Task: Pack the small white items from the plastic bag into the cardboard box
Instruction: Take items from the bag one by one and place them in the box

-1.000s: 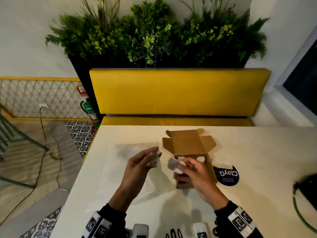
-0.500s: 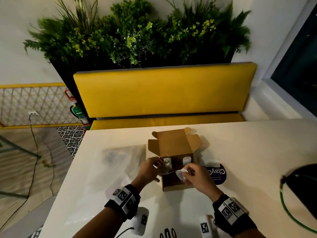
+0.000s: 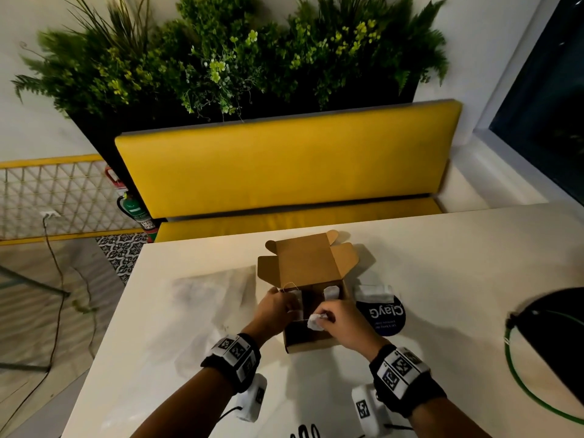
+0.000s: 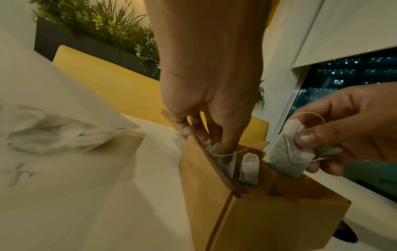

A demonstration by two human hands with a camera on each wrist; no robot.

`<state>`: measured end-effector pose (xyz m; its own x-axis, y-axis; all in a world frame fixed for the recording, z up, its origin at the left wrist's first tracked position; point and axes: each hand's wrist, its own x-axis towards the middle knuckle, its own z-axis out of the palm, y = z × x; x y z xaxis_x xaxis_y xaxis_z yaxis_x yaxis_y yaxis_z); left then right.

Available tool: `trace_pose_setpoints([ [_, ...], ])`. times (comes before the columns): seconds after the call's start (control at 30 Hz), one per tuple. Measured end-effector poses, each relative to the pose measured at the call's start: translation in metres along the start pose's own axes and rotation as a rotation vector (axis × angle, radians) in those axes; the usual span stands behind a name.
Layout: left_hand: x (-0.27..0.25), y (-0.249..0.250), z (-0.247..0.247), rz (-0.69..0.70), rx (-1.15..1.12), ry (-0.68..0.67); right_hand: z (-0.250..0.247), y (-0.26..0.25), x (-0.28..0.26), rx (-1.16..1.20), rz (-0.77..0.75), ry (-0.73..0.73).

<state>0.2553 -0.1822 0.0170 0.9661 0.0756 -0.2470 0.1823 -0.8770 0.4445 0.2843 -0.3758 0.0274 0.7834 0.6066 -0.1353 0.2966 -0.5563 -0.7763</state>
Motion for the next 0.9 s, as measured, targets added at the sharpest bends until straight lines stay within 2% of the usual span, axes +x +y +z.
trace_pose_setpoints([
  [0.33, 0.006, 0.005, 0.002, 0.048, 0.131, -0.002, 0.008, 0.004, 0.008, -0.038, 0.041, -0.057],
  [0.77, 0.011, -0.01, 0.014, 0.151, 0.21, 0.191, 0.014, 0.001, 0.015, -0.076, 0.106, -0.142],
  [0.9, 0.009, -0.013, 0.015, 0.143, 0.141, 0.244, 0.017, -0.004, 0.018, -0.087, 0.119, -0.159],
])
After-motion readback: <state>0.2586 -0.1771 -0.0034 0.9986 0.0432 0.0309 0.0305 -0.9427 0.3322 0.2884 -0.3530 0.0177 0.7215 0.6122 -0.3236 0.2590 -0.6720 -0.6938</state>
